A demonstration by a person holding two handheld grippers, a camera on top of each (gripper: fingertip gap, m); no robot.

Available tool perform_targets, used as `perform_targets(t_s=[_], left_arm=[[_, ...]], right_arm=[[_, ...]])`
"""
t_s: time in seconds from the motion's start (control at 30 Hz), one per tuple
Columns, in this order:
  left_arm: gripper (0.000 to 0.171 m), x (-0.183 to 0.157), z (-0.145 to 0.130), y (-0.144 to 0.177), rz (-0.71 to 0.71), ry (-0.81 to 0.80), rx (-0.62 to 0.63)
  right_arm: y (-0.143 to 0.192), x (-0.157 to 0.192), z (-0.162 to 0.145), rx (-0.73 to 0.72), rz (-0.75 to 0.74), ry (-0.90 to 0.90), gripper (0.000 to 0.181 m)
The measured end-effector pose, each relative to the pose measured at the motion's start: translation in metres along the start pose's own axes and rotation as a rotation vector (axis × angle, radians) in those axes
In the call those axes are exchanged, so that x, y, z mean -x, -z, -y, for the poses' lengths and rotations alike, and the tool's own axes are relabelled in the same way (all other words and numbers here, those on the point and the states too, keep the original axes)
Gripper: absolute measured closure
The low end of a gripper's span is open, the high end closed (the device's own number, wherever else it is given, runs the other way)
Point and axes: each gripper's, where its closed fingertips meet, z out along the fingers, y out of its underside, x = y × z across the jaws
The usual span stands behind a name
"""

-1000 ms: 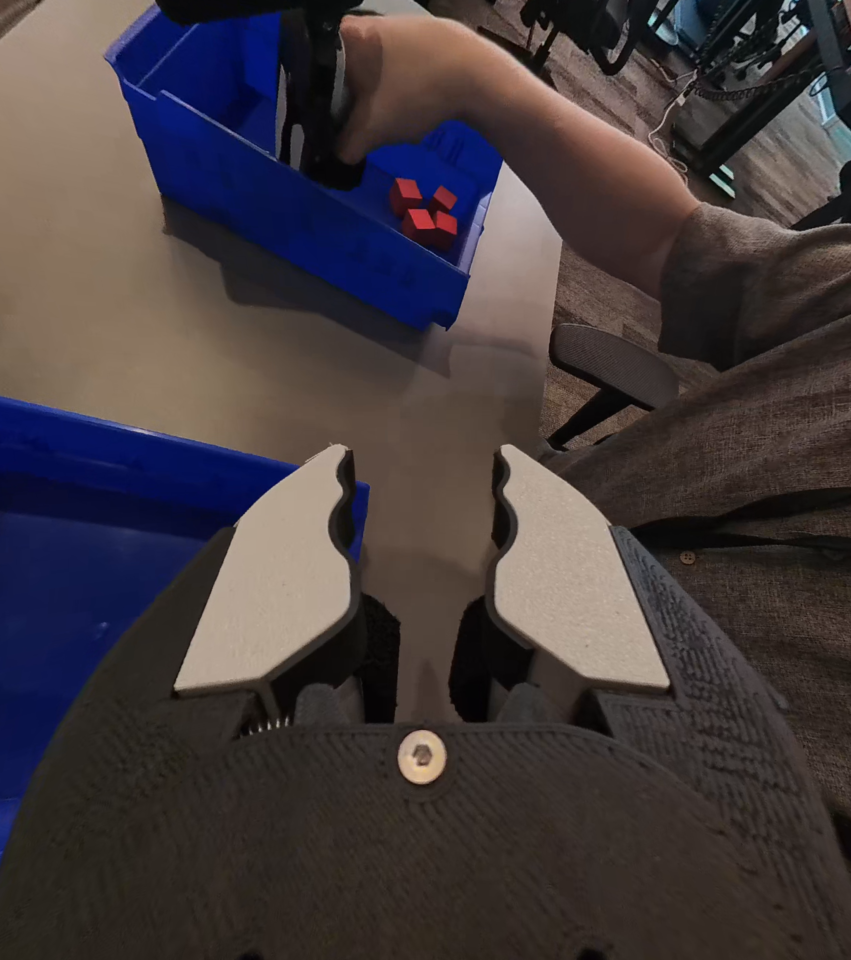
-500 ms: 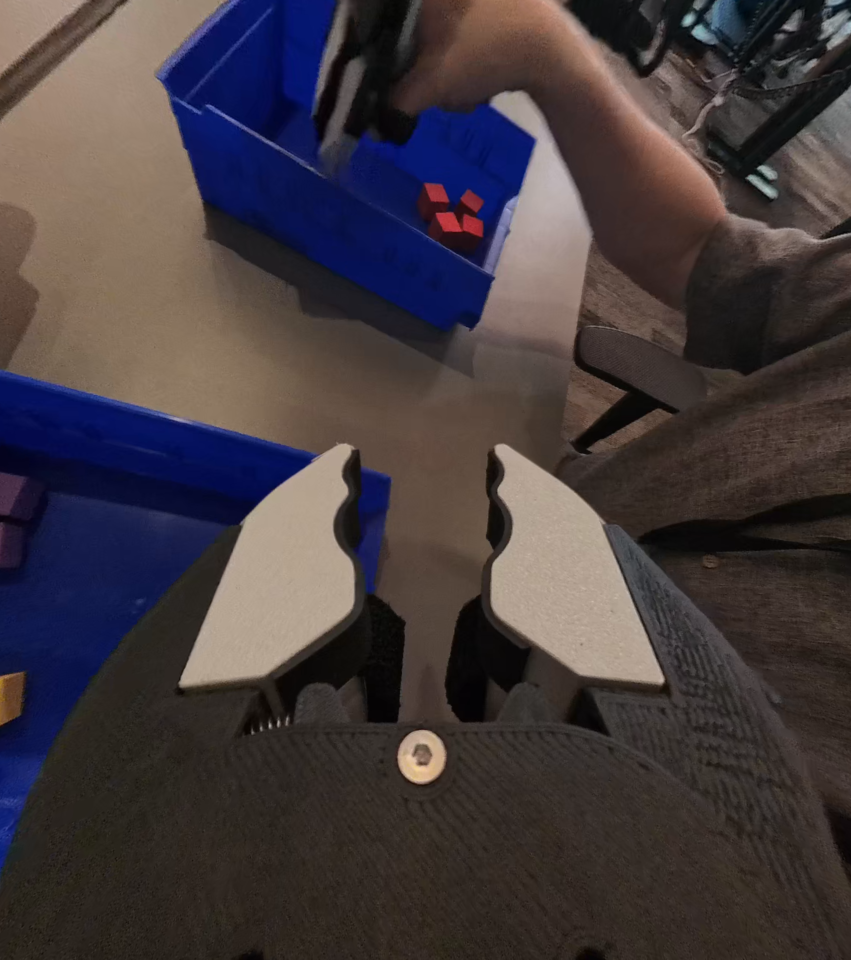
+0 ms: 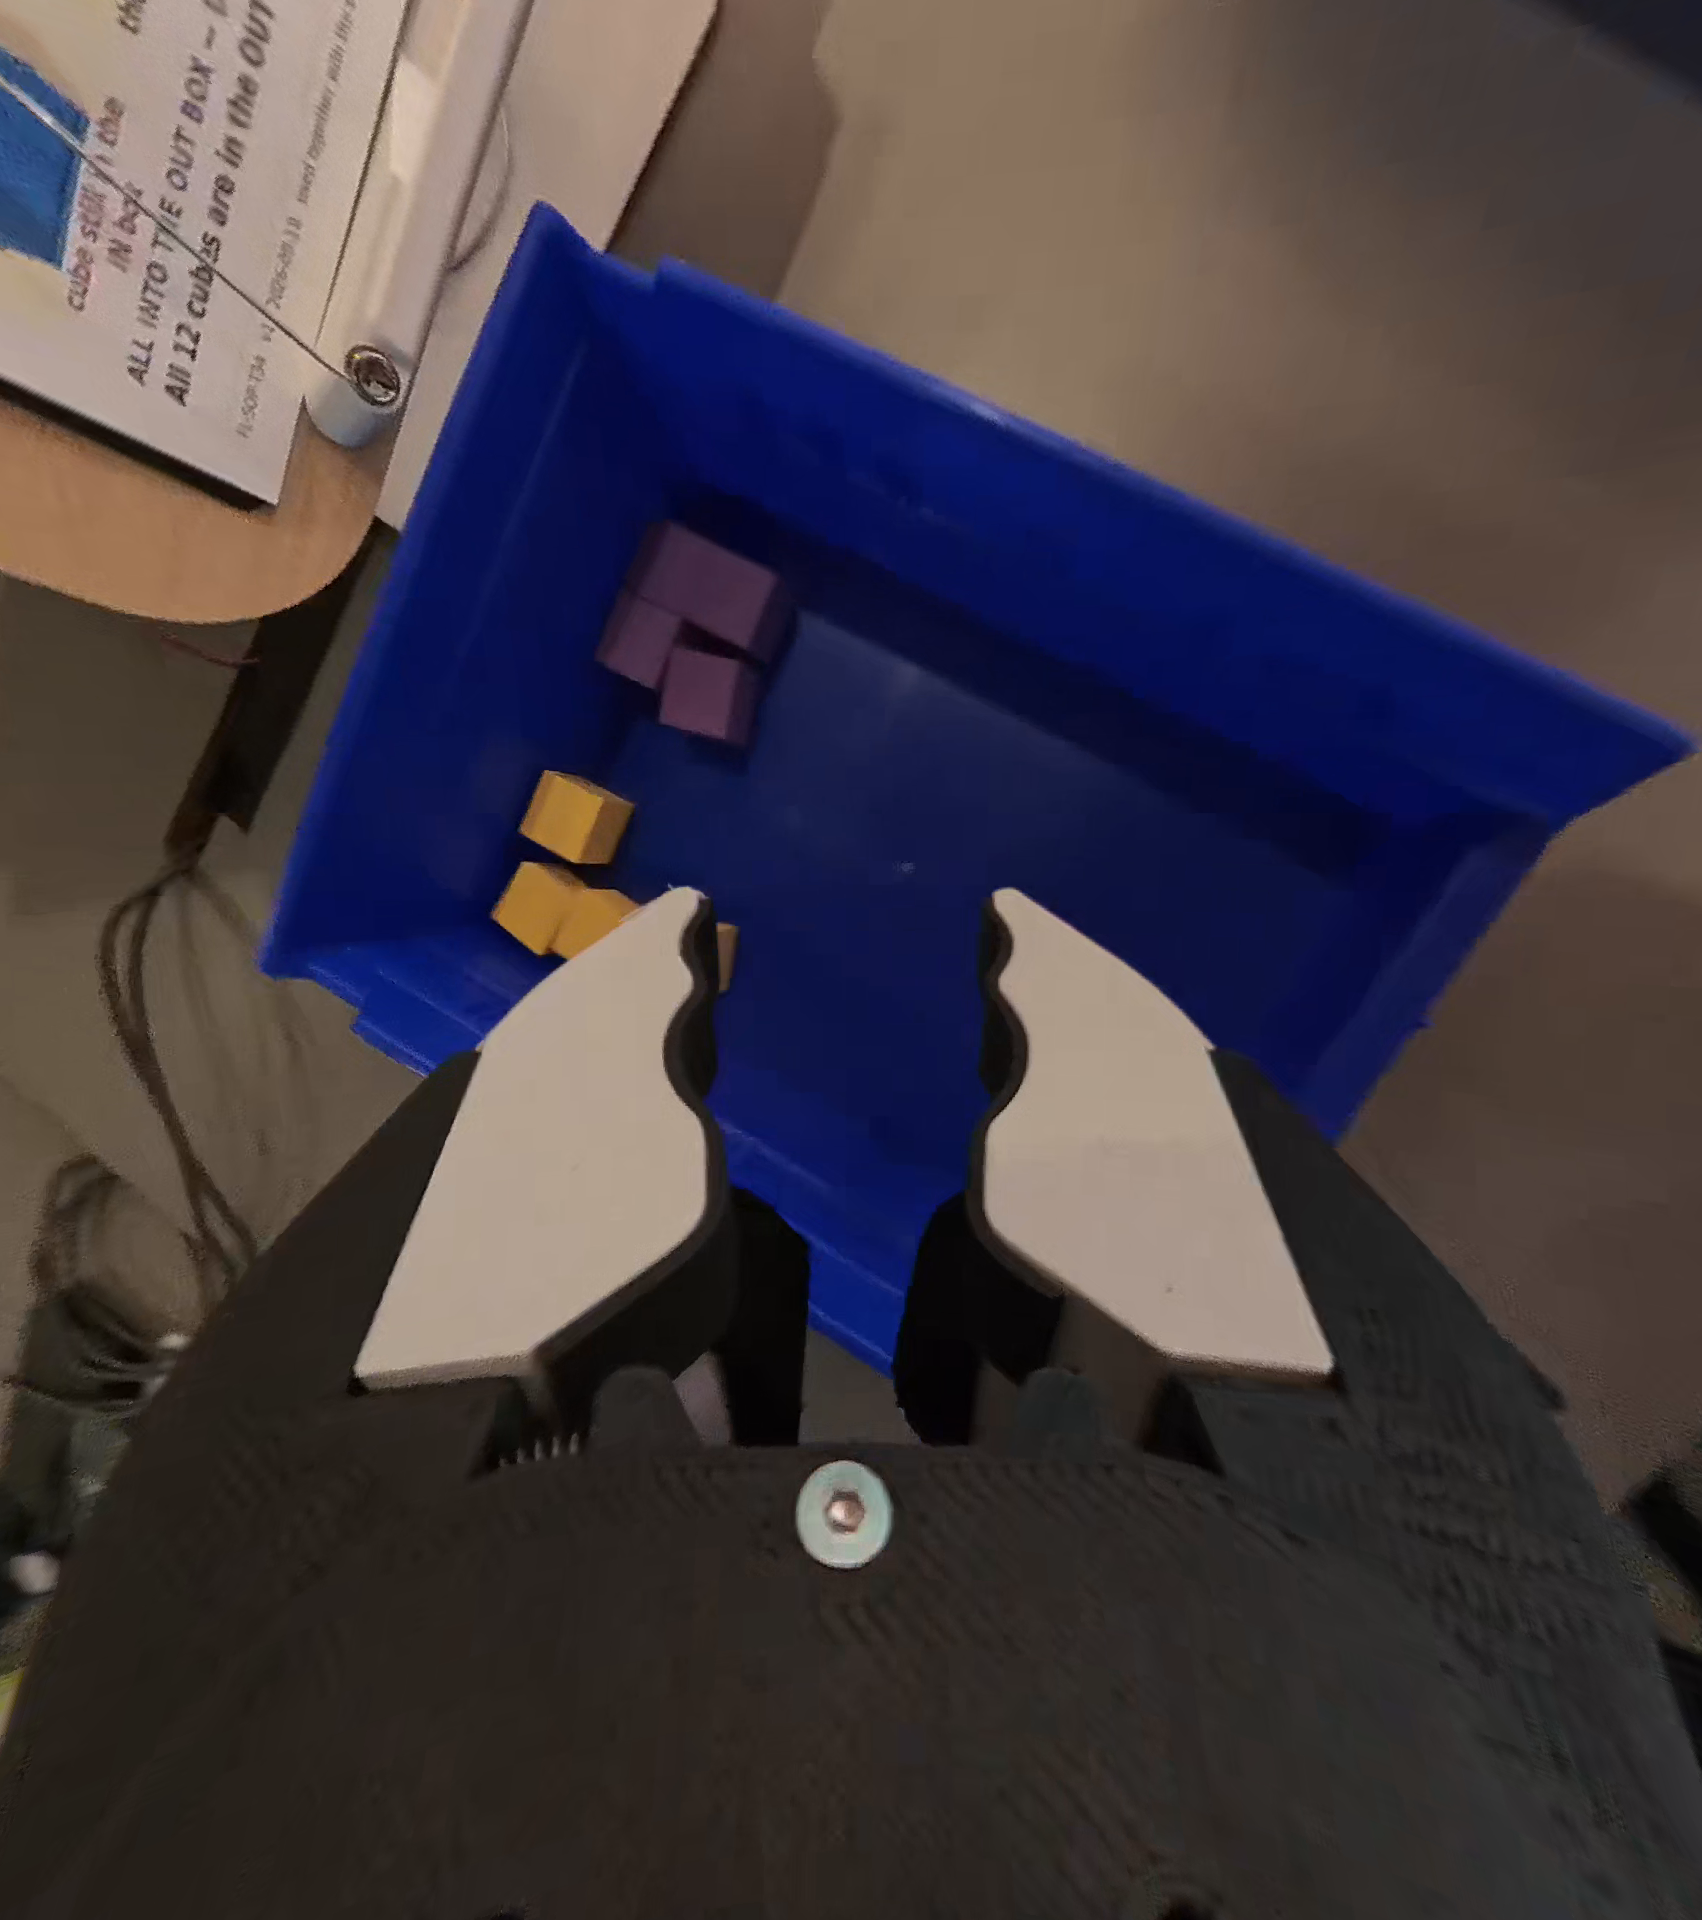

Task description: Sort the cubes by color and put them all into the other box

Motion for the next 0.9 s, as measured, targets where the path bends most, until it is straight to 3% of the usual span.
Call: perform_targets(t_s=[0.13,0.3,0.5,0.67,0.9], left_arm=[[0.118,0.012,-0.02,-0.036,0.063,-0.197,0.153],[0.118,0.021,-0.013,-0.078,0.057,-0.311,0.203],[0.12,0.037,-0.01,-0.121,-0.008,-0.237,0.286],[0.12,0.039,-0.015,-0.138,-0.048,-0.131,0.355],[0.122,0.048,-0.019,-0.157,-0.031,-0.099,0.381]], right_arm=[[-0.001,0.016,-0.005,-0.036,0.035,0.01,0.15],[-0.002,0.018,-0.005,-0.042,0.046,0.019,0.15],[0.004,0.014,-0.001,-0.069,0.025,0.028,0.151],[0.013,0.008,0.004,-0.103,0.009,0.041,0.151],[0.019,0.009,0.007,-0.123,0.0,0.075,0.151]])
